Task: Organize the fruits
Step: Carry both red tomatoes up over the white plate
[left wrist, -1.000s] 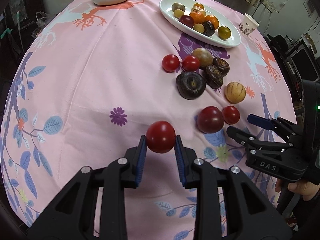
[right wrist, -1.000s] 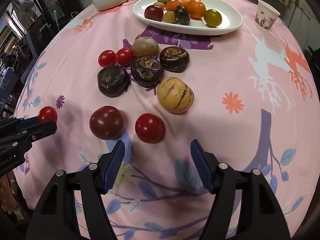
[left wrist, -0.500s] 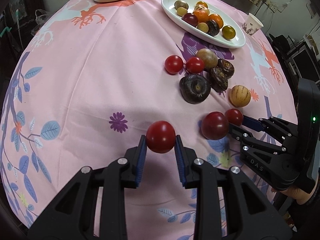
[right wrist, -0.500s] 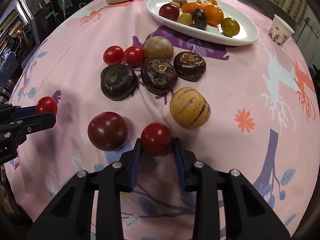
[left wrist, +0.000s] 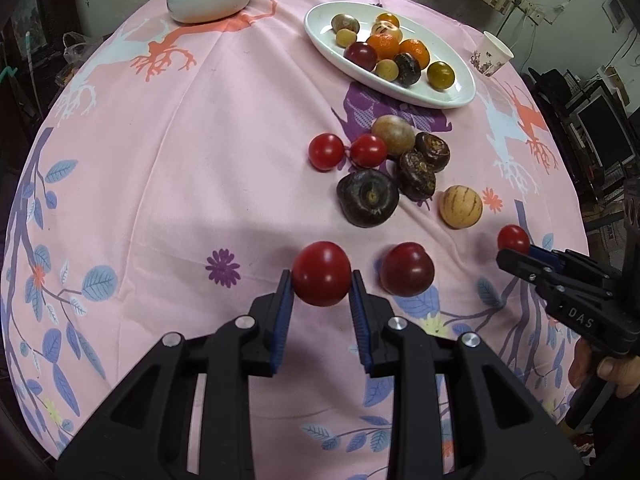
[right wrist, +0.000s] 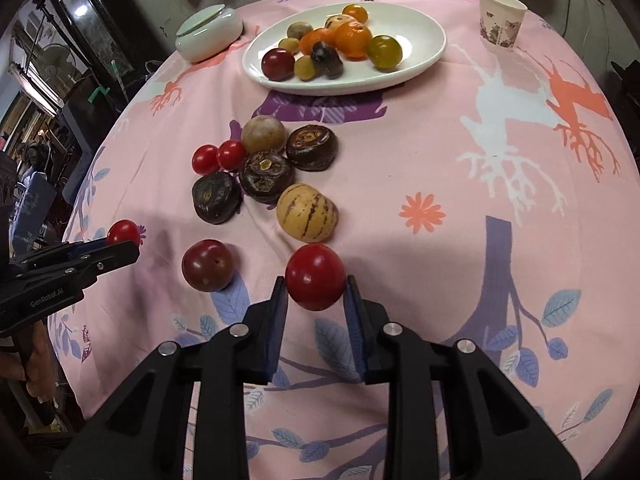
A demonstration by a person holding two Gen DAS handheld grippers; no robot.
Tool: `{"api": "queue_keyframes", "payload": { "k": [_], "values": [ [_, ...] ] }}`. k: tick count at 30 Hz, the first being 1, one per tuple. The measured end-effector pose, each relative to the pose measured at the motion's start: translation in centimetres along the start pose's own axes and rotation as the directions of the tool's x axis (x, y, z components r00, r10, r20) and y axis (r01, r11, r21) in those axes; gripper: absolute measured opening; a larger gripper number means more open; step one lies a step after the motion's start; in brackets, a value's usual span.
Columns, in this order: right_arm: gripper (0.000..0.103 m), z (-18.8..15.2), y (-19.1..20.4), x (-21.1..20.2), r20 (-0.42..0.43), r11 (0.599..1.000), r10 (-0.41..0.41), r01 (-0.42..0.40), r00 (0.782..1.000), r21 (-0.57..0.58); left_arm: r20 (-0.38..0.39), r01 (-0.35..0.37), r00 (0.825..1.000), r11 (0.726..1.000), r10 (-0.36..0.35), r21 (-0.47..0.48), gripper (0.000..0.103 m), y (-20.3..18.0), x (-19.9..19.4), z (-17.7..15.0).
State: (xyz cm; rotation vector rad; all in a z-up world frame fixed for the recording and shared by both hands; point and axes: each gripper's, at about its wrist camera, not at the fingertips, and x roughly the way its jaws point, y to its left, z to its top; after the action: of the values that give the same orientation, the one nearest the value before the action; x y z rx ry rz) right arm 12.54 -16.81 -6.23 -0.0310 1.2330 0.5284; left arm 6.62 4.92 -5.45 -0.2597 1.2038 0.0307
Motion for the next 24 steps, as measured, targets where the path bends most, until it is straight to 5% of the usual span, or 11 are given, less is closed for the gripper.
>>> {"api": "queue_keyframes", "payload": {
  "k": [9,24],
  "values": [
    [0.029,1.3,-2.5,-2.2,0.067,0.999,-0.015,0.012,0.998,0.046,0.038,-0.009,0.999,0.999,0.007,0.040,0.028,-0.5,-0.9,2.5],
    [0.029,10.6,-4.5,-3.6,0.197,0.999,-0.005,-0.003,0.980,0.042,0.129,0.014,0.991,0.994,-0.028,0.110,0.028,-3.2,-0.4,12.3]
  ]
}}
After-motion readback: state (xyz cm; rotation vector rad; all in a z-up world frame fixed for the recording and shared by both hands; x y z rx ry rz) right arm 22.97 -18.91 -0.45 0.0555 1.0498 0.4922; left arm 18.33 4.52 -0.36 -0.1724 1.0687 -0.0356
